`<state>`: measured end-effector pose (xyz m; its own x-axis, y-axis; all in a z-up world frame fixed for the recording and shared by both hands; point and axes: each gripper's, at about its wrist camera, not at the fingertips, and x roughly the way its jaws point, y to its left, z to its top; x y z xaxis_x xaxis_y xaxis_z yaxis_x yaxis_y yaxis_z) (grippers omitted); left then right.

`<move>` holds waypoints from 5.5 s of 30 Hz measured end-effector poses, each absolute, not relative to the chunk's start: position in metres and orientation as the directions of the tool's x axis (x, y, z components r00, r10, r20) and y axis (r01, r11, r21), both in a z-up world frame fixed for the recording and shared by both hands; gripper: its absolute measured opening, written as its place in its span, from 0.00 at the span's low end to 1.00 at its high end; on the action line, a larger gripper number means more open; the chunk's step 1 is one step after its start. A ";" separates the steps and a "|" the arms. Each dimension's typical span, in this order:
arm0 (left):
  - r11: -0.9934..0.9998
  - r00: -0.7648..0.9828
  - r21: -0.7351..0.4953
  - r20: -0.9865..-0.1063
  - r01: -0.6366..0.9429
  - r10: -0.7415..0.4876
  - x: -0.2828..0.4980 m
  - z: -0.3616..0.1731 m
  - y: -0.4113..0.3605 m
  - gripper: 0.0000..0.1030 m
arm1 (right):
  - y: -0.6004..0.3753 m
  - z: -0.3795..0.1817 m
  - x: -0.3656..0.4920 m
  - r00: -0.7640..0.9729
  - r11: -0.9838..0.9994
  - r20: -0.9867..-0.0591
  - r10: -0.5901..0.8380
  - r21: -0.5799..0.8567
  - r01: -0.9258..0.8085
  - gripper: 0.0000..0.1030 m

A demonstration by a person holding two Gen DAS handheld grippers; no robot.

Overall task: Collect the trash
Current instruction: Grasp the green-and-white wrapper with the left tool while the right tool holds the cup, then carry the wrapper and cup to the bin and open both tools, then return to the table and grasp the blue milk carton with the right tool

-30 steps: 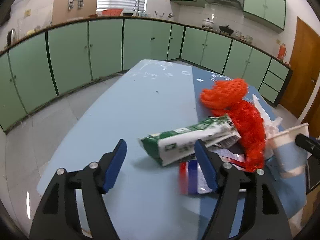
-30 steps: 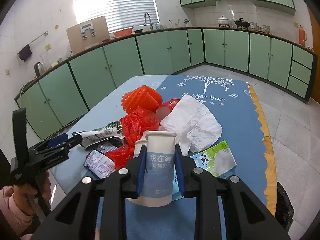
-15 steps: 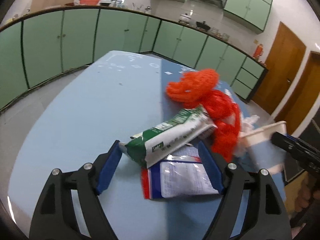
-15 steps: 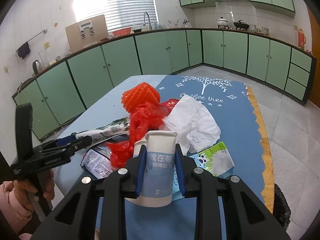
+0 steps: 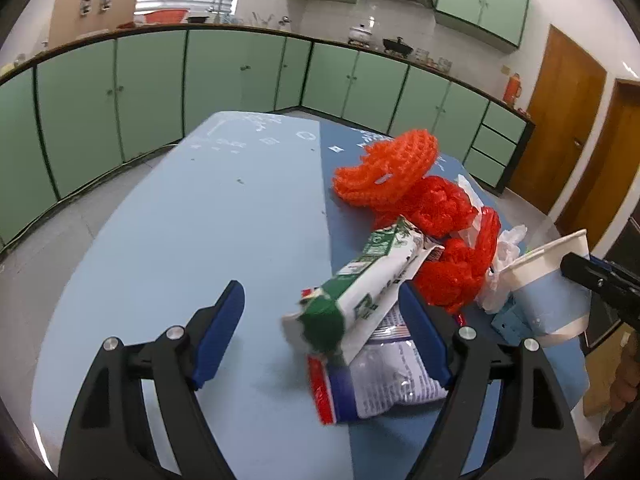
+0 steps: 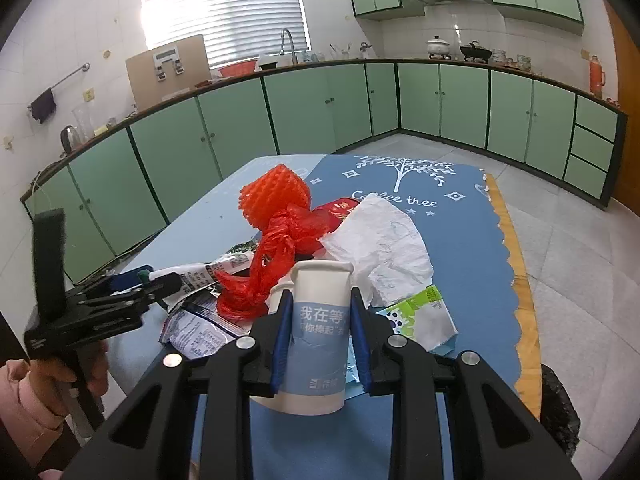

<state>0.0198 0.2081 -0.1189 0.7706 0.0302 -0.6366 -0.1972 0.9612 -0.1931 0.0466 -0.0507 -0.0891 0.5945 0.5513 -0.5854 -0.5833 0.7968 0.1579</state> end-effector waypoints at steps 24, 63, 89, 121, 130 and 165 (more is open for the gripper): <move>0.968 0.788 -0.125 -0.608 -0.217 0.098 0.003 -0.104 0.167 0.23 | -0.062 -0.083 0.049 0.614 0.807 -0.565 0.551 0.173 -0.565 0.27; 0.946 0.833 -0.160 -0.449 0.283 -0.325 0.053 -0.036 -0.038 0.15 | -0.258 -0.044 0.041 0.846 0.953 -0.450 0.287 0.221 -0.206 0.26; 0.861 0.643 -0.191 -0.594 0.471 -0.484 0.102 -0.101 -0.149 0.38 | -0.346 -0.130 0.032 0.777 0.978 -0.628 0.042 0.186 0.097 0.46; 0.987 0.876 -0.149 -0.482 -0.057 -0.022 0.054 -0.042 0.049 0.58 | -0.200 -0.098 0.064 0.766 0.931 -0.530 0.365 0.209 -0.299 0.67; 0.965 0.821 -0.079 -0.546 -0.248 0.167 0.025 -0.066 0.117 0.58 | -0.126 -0.105 0.080 0.684 0.876 -0.552 0.477 0.228 -0.426 0.69; 0.961 0.691 -0.058 -0.706 -0.270 0.152 0.009 -0.124 0.152 0.66 | -0.089 -0.142 0.069 0.637 0.911 -0.700 0.323 0.048 -0.409 0.77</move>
<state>0.0088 0.1518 -0.1237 0.6915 0.1519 -0.7062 -0.2705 0.9610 -0.0582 0.0689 -0.0886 -0.1416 0.6367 0.3232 -0.7001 -0.4095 0.9111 0.0482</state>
